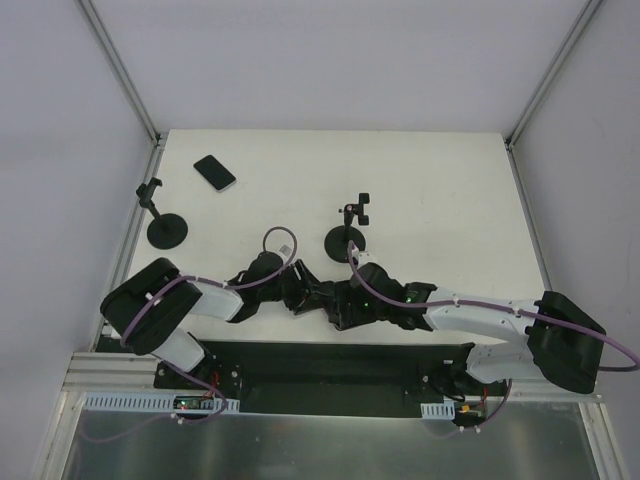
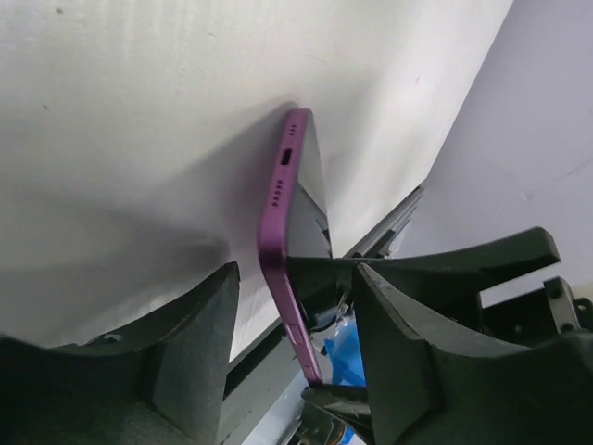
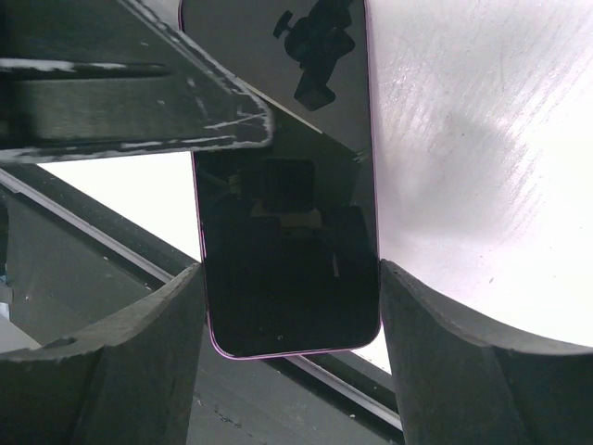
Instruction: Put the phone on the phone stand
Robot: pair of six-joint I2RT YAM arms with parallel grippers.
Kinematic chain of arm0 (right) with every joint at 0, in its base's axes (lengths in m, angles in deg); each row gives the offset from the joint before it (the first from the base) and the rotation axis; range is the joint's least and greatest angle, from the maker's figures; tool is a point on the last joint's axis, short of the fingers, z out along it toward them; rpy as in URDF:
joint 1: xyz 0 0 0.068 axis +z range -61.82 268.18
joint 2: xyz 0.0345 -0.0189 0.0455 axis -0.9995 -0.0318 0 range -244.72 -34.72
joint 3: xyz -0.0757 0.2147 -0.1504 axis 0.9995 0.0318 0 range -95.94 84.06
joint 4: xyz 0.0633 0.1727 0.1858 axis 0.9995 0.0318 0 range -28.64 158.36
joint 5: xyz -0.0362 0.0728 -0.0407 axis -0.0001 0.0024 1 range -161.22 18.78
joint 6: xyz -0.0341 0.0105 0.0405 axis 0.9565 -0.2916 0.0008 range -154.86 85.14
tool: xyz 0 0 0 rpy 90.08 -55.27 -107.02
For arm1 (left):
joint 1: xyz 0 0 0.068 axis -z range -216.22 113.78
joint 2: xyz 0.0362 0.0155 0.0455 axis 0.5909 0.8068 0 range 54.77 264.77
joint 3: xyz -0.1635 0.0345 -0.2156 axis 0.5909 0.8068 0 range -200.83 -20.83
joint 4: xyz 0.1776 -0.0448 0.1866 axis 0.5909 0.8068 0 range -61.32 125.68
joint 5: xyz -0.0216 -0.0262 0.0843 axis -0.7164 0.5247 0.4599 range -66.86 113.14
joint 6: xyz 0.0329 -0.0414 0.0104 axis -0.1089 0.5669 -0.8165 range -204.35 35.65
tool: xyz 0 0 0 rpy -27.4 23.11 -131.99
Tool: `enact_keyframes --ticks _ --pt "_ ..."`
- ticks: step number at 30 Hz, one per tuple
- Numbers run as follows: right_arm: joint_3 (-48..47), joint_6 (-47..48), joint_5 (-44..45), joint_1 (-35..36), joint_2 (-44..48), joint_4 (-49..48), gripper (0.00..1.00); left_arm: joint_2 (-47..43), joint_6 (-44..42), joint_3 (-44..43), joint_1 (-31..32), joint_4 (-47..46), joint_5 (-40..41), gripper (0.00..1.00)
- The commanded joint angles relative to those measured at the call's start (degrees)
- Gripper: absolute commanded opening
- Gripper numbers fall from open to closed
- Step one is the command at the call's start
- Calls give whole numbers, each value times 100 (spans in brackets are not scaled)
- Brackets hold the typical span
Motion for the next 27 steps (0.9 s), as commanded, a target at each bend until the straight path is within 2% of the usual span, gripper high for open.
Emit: enact_keyframes --ticks 1,8,9,10,14,17,18,20,21,23,24,27 --pt "-263 -115 -52 51 35 -250 1 556 281 -117 84 -990 -25 47" --pt "-386 -62 -183 87 -18 -233 1 963 370 -170 181 -1413 -61 17" --pt "-447 -45 -236 95 -35 -189 1 945 343 -161 181 -1431 -44 7" --pt "-500 -1 -262 95 -70 -137 1 849 343 -135 181 -1431 -35 2" --pt "-825 245 -551 104 -211 328 1 270 55 85 172 -1186 123 0" --pt "-1080 403 -667 113 -290 514 20 -302 -384 -28 172 -351 246 0" --pt "-1116 438 -771 104 -290 523 38 -416 -465 -46 164 -210 299 0" --pt "-1177 439 -825 122 -238 523 58 -698 -561 -20 155 -52 352 0" --pt "-1186 430 -834 148 -194 514 75 -785 -580 -11 111 -25 335 0" --pt "-1169 412 -817 192 -18 549 94 -1093 -658 41 50 141 335 0" --pt "-1151 404 -764 227 52 593 96 -1216 -685 68 23 212 335 0" --pt "-1081 465 -694 227 377 778 96 -1822 -825 164 -161 536 273 0"
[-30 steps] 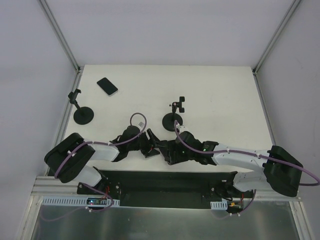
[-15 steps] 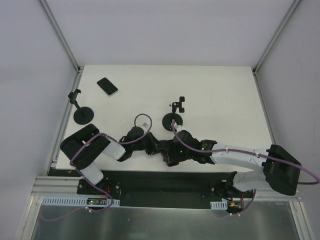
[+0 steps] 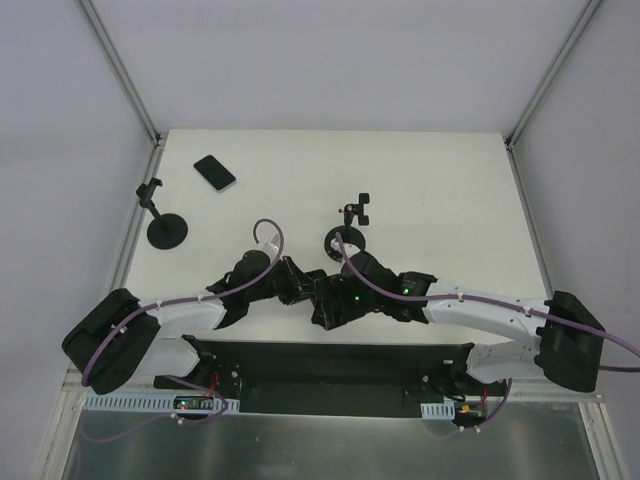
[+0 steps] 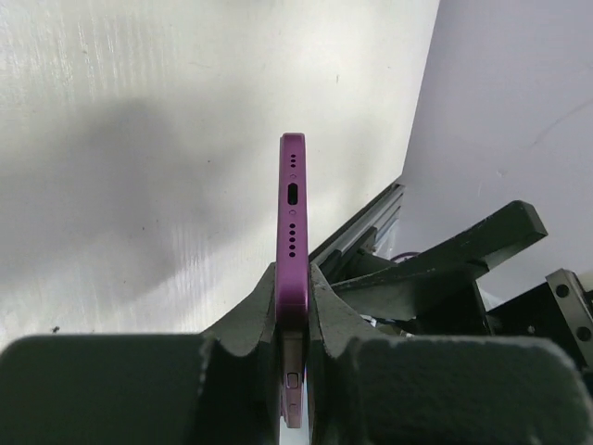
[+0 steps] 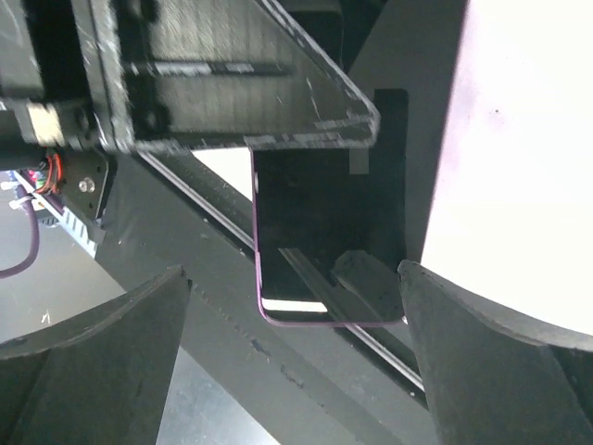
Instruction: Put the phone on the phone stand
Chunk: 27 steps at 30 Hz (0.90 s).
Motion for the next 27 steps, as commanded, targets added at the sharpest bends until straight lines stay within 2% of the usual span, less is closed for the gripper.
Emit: enact_keyframes --ticks 1,3,7,9,10,11,12,14,18,23,27 --pt "-69 78 34 61 722 365 96 -1102 -430 94 -297 349 -15 0" --pt "27 78 140 61 952 479 96 -1631 -614 139 -376 891 81 0" --pt "484 -211 246 70 1715 104 96 -3573 -1115 226 -482 1981 555 0" --pt "878 -517 246 96 1927 -721 96 -4250 -1213 244 -526 2327 818 0" --pt "1002 -624 220 114 2059 -1055 96 -4862 -1187 296 -535 2554 898 0" --pt "1143 -764 193 140 2086 -1850 96 -5147 -1126 340 -535 2591 986 0" --pt "1231 -861 89 184 2078 -2232 97 -5628 -1056 384 -544 2583 1082 0" --pt "1346 -1011 -35 272 1894 -3214 98 -5983 -836 481 -552 2522 1153 0" --pt "996 -828 43 780 1359 -3721 99 -6589 -598 569 -553 2399 1259 0" --pt "845 -1062 236 1028 1085 -4361 91 -6880 -396 718 -552 2293 1303 0" --pt "1038 -1424 509 1019 988 -5135 81 -7135 -71 1061 -553 1715 1320 0"
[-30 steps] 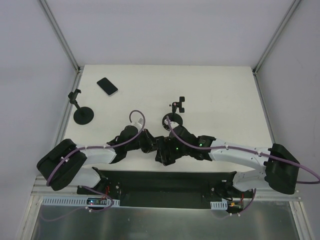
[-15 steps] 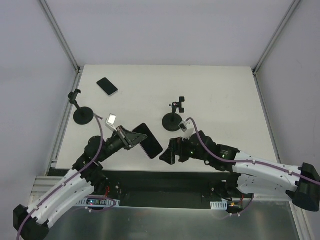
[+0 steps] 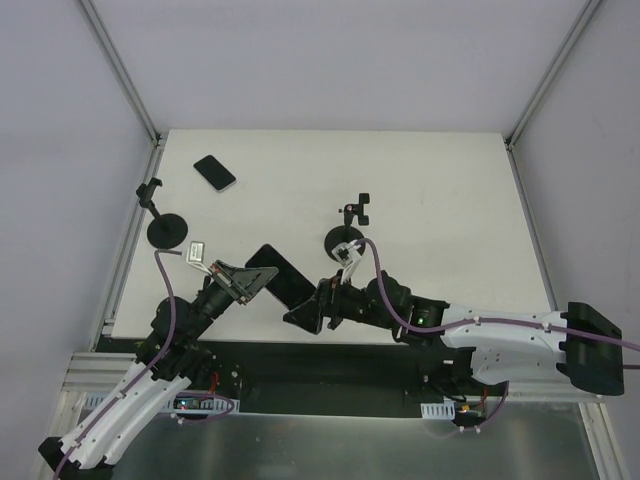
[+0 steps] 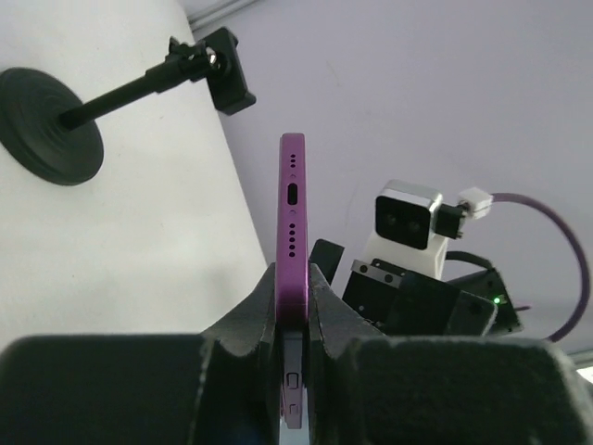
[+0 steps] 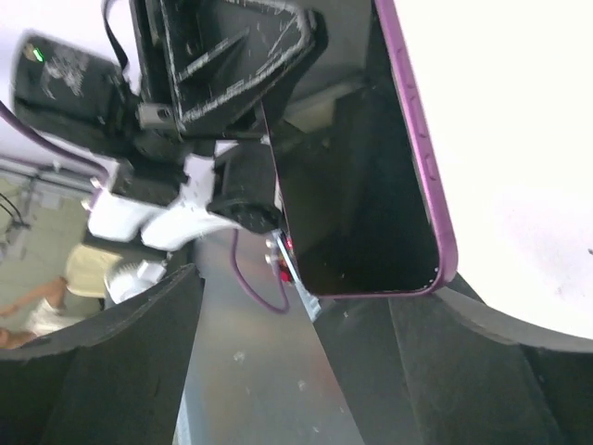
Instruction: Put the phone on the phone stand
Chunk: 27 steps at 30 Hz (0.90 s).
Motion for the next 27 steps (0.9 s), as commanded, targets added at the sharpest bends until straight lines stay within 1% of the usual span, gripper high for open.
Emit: enact_keyframes --ticks 1,2,4,5,9,11,12,13,14,19,22,23,24,25,26,27 --pt "-17 -511 396 9 -83 -1651 78 -253 567 383 -61 -1042 81 0" --pt "9 -581 448 9 -109 -1741 72 -279 656 463 -61 -1174 90 0" --pt "1 -678 422 9 -215 -1969 67 -297 814 639 -52 -1508 72 0" --pt "-8 -731 457 9 -232 -1979 63 -297 832 657 -61 -1562 38 0" --pt "123 -1108 747 9 -399 -2461 57 -323 736 605 -61 -1624 -103 0" --pt "317 -1407 948 1 -496 -3014 51 -358 718 596 -61 -1624 -103 0" --pt "369 -1486 1002 1 -609 -3225 49 -385 709 605 -52 -1624 -121 0" --pt "413 -1583 1037 -8 -671 -3558 49 -394 718 613 -52 -1624 -121 0" --pt "405 -1645 1038 -26 -733 -3648 45 -385 718 622 -52 -1624 -130 0" --pt "344 -1900 967 -114 -1155 -4236 36 -438 727 657 -52 -1650 -165 0" --pt "265 -1997 827 -149 -1296 -4229 24 -490 727 666 -52 -1642 -191 0" --pt "256 -1988 766 -166 -1340 -4238 17 -490 718 666 -52 -1616 -217 0" --pt "264 -1962 748 -175 -1331 -4229 12 -499 735 649 -52 -1441 -218 0" --pt "291 -1944 721 -184 -1340 -4212 2 -508 744 614 -52 -1265 -218 0" --pt "326 -1909 669 -245 -1288 -4177 1 -499 736 570 -52 -1081 -270 2" --pt "439 -1848 642 -280 -1244 -4142 1 -499 640 456 -61 -566 -305 28"
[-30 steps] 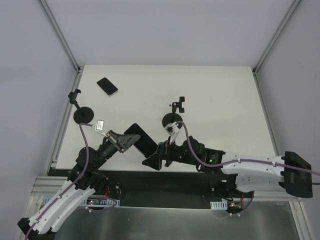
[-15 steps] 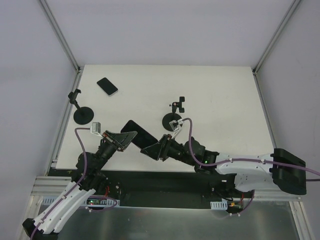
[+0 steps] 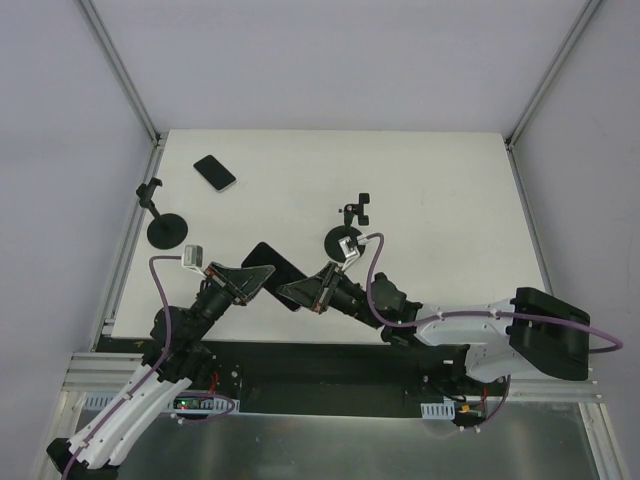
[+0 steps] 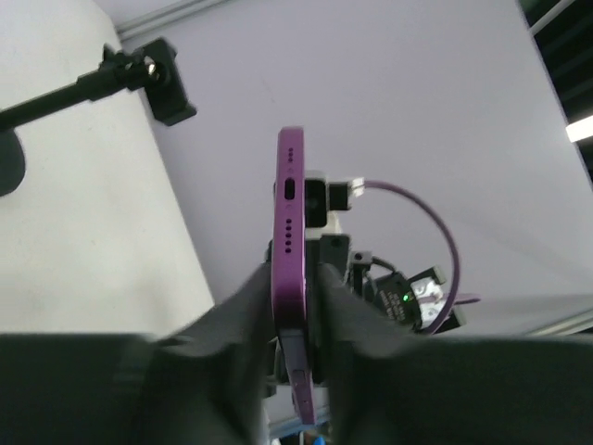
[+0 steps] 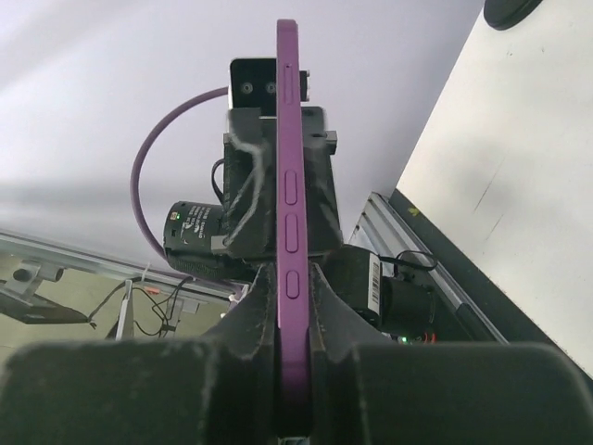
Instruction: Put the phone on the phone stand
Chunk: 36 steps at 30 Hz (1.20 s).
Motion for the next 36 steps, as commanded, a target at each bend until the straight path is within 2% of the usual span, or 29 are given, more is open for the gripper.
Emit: enact_keyframes --ticks 1,2,4,6,7,8,9,11,12,13,15,18,23,26,30,36 --pt "51 80 -162 -195 149 -581 1 -58 -329 -274 9 929 -397 40" --pt "104 142 -319 -257 254 -528 1 -58 -443 -362 9 1201 -441 52" --pt "192 361 -583 -537 386 -81 1 -58 -777 -626 9 1937 -538 68" --pt "219 685 -1224 -722 632 540 1 -40 -1092 -897 18 2310 -626 73" --pt "192 826 -1417 -941 720 867 1 -23 -1190 -995 9 2877 -652 90" --pt "114 1028 -1837 -1056 938 1253 1 64 -1296 -1118 9 3109 -687 91" --pt "43 1239 -1998 -1144 1071 2205 1 135 -1523 -1380 18 3389 -688 91" --pt "-325 2108 -2279 -1347 1439 3360 1 432 -1752 -1689 9 4100 -696 91" --pt "-492 2415 -2298 -1382 1546 4558 1 547 -2006 -1977 18 4278 -714 90" --pt "-824 3071 -2307 -1452 1625 5109 1 679 -2156 -2119 18 4428 -775 90" --pt "-994 3559 -2359 -1470 1853 6033 1 1180 -2621 -2557 9 4806 -854 89" --pt "-1170 4184 -2685 -1523 2073 6896 1 1997 -3262 -3085 9 5052 -1162 84" --pt "-1135 4545 -3342 -1541 2241 7136 1 3366 -3994 -3964 27 5071 -1995 83" --pt "-1109 4651 -3895 -1541 2154 7058 1 3878 -4451 -4369 79 5045 -2409 82" --pt "-1109 4756 -4293 -1532 2083 6996 1 4161 -4855 -4555 123 4974 -2884 84" --pt "-1030 4844 -4653 -1532 2188 6821 1 4451 -4970 -4353 264 4614 -3569 86"
